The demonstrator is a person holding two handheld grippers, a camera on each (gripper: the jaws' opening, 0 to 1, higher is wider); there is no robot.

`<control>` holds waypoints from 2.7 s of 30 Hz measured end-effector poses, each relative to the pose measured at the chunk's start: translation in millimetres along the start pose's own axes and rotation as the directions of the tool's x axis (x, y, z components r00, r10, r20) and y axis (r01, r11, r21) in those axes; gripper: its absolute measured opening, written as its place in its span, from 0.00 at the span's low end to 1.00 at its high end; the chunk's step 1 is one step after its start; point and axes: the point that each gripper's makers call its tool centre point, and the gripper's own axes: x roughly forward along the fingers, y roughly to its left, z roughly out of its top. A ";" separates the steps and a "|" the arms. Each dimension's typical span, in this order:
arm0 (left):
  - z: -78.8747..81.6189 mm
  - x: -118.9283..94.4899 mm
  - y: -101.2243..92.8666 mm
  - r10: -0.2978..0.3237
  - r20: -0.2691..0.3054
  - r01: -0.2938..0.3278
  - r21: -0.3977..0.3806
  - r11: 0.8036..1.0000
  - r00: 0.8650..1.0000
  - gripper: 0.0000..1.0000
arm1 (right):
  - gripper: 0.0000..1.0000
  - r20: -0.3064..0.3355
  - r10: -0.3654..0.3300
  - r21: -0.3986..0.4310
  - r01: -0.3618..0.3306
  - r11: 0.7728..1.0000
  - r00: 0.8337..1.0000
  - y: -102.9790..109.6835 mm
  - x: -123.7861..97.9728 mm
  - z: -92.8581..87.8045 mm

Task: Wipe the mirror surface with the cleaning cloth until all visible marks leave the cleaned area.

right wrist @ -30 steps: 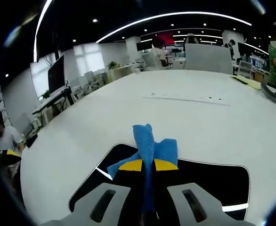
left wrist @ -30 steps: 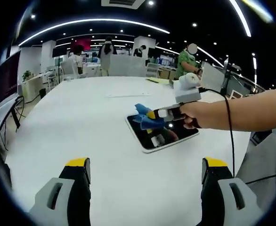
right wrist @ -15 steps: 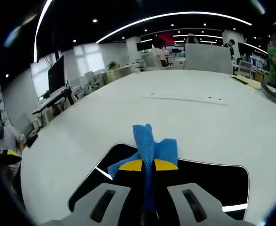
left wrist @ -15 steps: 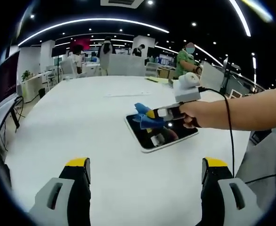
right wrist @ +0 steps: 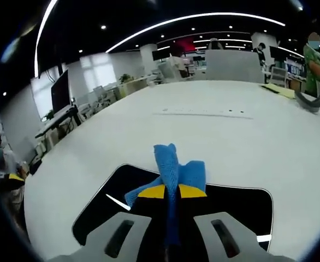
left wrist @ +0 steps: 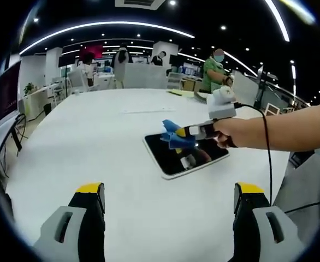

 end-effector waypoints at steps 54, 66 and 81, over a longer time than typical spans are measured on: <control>2.0 7.3 -9.3 -0.024 -0.006 0.024 0.013 1.000 1.000 0.99 | 0.02 0.020 -0.048 0.053 0.047 0.997 0.999 -38.1 -12.0 -5.1; 1.8 7.8 -10.1 -0.024 -0.010 0.024 0.014 1.000 1.000 0.99 | 0.02 0.023 -0.052 0.067 0.050 0.997 0.998 -42.9 -15.8 -10.1; 3.3 9.5 -12.0 -0.030 -0.011 0.030 0.017 0.999 1.000 0.99 | 0.02 0.025 -0.090 0.093 0.087 0.992 0.996 -62.4 -33.7 -11.1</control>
